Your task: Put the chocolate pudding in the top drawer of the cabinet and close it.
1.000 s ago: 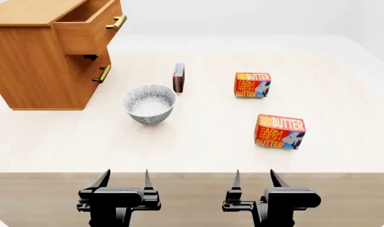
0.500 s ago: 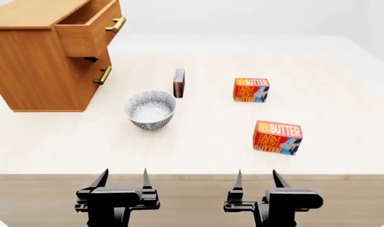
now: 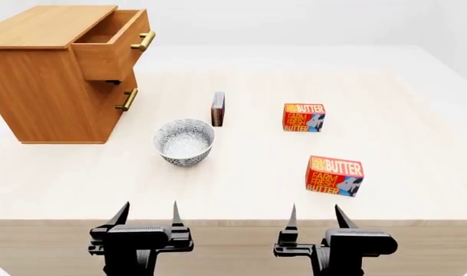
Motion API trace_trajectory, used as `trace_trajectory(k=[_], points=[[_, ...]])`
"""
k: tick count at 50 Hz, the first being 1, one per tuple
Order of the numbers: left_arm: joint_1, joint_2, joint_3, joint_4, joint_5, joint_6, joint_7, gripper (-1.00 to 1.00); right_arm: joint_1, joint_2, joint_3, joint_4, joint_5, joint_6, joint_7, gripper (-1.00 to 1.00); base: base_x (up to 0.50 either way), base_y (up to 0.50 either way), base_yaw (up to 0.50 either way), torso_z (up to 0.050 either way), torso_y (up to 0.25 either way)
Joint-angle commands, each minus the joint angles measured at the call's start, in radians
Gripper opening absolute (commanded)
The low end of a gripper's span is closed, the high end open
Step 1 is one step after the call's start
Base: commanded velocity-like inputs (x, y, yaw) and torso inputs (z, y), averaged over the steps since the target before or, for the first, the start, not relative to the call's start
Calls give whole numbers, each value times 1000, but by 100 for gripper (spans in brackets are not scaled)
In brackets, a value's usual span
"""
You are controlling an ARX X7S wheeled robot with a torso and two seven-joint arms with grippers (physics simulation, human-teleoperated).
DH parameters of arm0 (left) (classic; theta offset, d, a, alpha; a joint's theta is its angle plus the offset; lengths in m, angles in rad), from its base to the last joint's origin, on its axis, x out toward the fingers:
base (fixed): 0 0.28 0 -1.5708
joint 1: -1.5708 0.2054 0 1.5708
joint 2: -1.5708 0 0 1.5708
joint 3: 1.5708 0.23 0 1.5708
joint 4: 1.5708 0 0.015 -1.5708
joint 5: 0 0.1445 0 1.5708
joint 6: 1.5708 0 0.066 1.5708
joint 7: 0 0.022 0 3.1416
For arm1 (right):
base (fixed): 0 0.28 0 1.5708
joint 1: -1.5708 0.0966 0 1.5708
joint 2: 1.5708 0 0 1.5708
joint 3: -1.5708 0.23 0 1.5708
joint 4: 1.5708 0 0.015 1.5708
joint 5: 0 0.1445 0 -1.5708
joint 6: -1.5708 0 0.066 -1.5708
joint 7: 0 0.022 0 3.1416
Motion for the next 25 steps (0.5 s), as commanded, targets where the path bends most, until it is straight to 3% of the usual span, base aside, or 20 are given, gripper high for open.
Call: trace_trajectory(k=[1, 13, 25], points=[[-5, -18, 13, 26, -13, -24, -17, 100, -8, 19, -11, -40, 9, 14, 22, 100, 0, 0, 0, 50, 0], [-56, -68, -3, 243, -30, -183, -43, 100, -17, 66, -14, -281, 4, 160, 44, 100, 0, 0, 0, 50, 0], [-238, -161, -45, 519, -122, -574, -40, 100, 95, 159, 37, -666, 38, 586, 54, 100, 0, 0, 0, 50, 0]])
